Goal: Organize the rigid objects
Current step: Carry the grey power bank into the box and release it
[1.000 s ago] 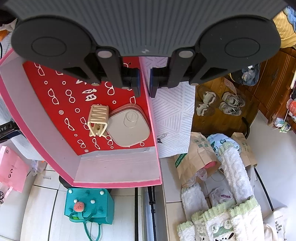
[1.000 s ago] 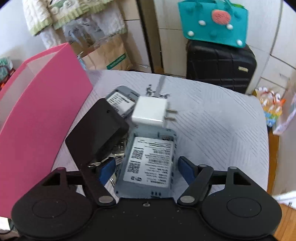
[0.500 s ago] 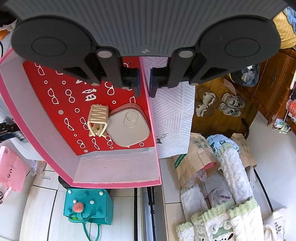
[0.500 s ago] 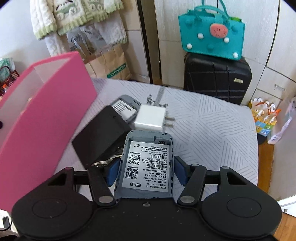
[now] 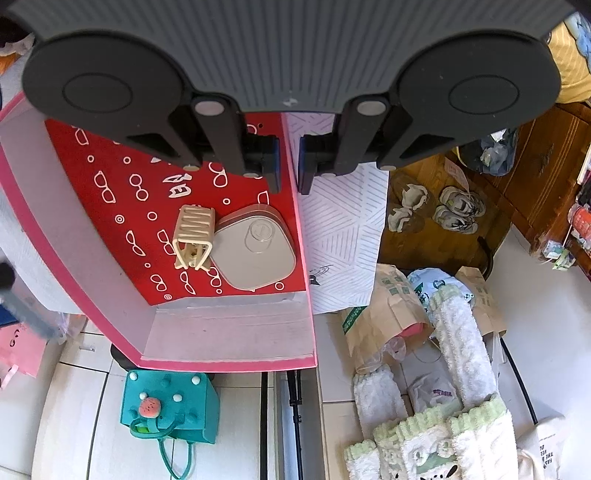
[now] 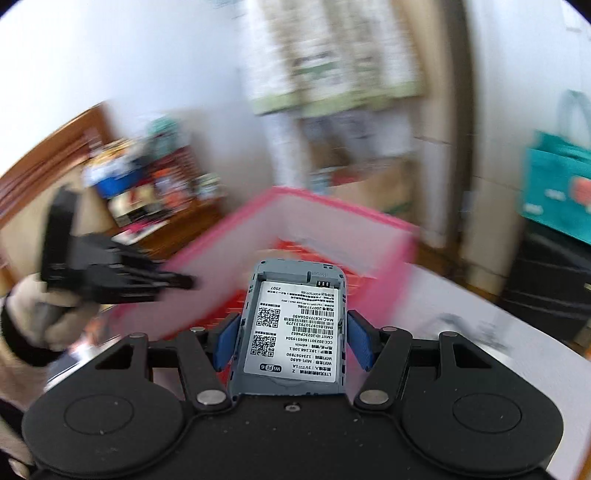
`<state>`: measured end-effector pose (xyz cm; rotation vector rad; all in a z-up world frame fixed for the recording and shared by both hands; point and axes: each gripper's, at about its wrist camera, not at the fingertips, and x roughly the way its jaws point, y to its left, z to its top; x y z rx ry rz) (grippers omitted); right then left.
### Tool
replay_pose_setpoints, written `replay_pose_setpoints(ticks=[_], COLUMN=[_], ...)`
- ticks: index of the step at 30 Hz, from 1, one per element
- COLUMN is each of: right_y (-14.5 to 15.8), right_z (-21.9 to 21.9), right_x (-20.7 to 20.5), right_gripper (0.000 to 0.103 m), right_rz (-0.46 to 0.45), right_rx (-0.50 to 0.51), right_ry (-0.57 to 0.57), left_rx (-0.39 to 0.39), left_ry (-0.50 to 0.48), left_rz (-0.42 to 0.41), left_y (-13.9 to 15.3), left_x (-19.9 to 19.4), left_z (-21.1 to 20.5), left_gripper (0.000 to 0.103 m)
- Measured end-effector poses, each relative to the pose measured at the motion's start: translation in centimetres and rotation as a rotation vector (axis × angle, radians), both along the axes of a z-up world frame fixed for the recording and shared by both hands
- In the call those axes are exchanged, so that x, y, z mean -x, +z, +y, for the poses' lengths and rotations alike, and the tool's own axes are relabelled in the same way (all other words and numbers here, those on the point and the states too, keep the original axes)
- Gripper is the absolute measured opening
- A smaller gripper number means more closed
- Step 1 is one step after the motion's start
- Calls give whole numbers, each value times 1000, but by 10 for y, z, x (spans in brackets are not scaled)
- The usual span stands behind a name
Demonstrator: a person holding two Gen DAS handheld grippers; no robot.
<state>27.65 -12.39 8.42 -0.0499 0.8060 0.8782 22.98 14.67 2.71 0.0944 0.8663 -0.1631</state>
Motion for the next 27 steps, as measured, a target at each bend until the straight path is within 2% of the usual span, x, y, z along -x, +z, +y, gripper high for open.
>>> replay_pose_setpoints(ticks=[5,10,14,21,27], right_y=[-22,-52,-58,-56,-50], right_z=[73,116,125,115,100], right_x=[-10,-28,-45,-63,-66], right_gripper=[66,66,66,66,66], right_rz=[53,146,117,-52,-63], right_rx=[111,220,292,377,366], right_ry=[173,253,213,78,44], left_rx=[9,8,13,10,18], left_ry=[20,26,25,16,12], left_rz=[-6,-13,-12,-16,-18], left_y=[1,2,2,3,3], left_x=[1,4,4,4,3], left_z=[0,0,0,0,2], left_gripper=[8,8,8,8,8])
